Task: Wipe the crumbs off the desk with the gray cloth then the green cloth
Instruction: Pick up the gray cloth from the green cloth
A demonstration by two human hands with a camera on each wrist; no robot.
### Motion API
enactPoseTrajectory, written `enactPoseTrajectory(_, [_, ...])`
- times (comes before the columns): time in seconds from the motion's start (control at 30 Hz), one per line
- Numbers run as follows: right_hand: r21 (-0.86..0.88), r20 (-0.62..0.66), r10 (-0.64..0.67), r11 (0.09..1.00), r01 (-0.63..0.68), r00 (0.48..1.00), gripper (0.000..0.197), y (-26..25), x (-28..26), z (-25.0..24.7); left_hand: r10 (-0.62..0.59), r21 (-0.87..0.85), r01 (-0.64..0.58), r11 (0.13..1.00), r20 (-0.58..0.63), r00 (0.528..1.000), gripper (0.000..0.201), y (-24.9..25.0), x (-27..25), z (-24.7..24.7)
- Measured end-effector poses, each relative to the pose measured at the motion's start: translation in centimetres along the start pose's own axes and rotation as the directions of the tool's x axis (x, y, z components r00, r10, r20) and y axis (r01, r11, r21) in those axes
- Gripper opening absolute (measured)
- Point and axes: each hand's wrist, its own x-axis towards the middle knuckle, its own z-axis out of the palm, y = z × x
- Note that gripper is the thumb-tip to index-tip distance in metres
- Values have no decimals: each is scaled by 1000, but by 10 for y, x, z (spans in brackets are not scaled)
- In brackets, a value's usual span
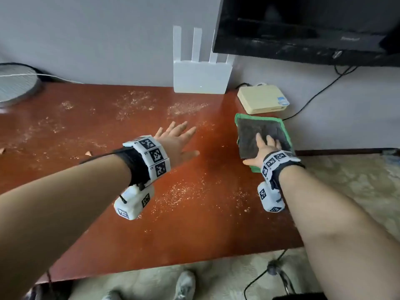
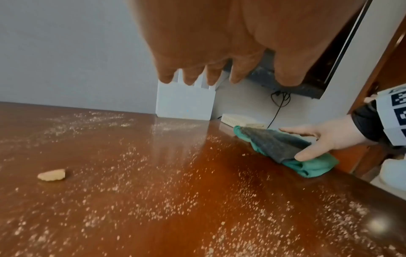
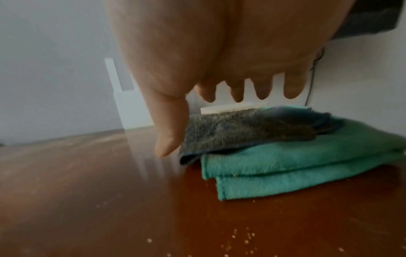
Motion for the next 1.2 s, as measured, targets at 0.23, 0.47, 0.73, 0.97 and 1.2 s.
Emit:
enactPoseTrajectory(0.23, [-86, 21, -92, 992, 93, 996, 70, 6, 36, 7, -47, 83, 36, 996, 144, 988, 68, 1, 29, 21])
enactPoseTrajectory(0.47, [34, -47, -186, 982, 188, 981, 41, 20, 44, -10, -44, 72, 32, 997, 175, 984, 63, 20, 40, 16])
enactPoseTrajectory(0.73, [166, -49, -24, 986, 32, 999, 71, -7, 55, -8, -35, 54, 25, 998, 187, 982, 63, 37, 50, 26])
enactPoseTrajectory(0.97, [34, -122, 27, 999, -23, 992, 52, -21, 76, -8, -85, -7, 88, 996, 210, 974, 63, 28, 61, 53])
enactPoseTrajectory(1.2, [201, -105, -14, 979, 35, 994, 35, 9, 91, -19, -118, -16, 125, 992, 224, 967, 62, 22, 63, 56])
